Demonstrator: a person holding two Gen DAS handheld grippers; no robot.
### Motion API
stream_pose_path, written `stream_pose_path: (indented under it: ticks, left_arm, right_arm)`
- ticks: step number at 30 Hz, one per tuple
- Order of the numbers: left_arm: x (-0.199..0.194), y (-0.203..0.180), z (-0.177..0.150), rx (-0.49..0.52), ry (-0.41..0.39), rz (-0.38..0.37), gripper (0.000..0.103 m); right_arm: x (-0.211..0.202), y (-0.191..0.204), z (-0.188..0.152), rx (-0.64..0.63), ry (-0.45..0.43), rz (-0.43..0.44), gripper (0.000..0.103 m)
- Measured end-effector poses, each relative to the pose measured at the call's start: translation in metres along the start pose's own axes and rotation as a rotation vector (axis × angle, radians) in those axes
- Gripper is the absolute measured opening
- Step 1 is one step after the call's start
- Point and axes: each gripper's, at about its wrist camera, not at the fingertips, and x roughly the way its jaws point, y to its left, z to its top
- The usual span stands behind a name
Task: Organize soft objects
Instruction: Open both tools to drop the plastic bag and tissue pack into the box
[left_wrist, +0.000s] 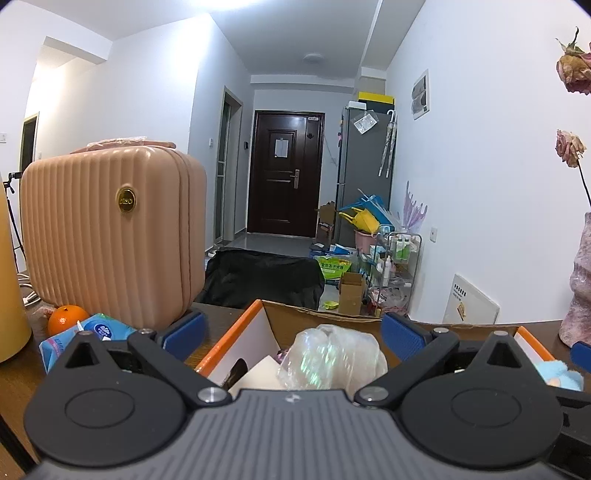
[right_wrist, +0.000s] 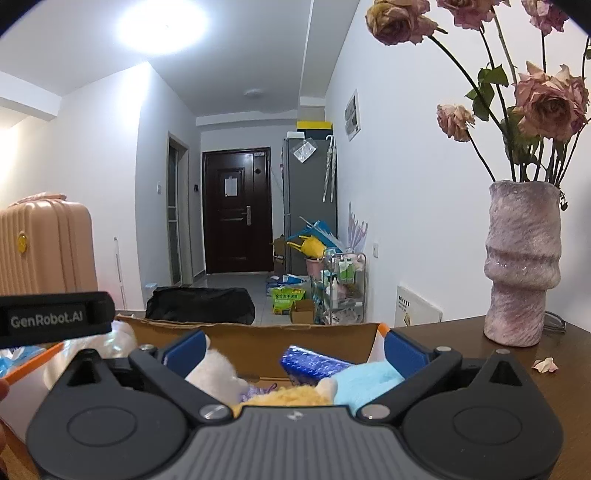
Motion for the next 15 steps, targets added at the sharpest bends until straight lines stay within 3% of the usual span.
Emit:
stream_pose_path:
  ticks: [15]
  left_arm:
    - [-0.0009,0.0028,-0.0050,0.011,-0.005,0.010,0.103]
  right_arm:
    - [-0.0058,0.0001,-0.0007,0.001,-0.007,-0.009,0.103]
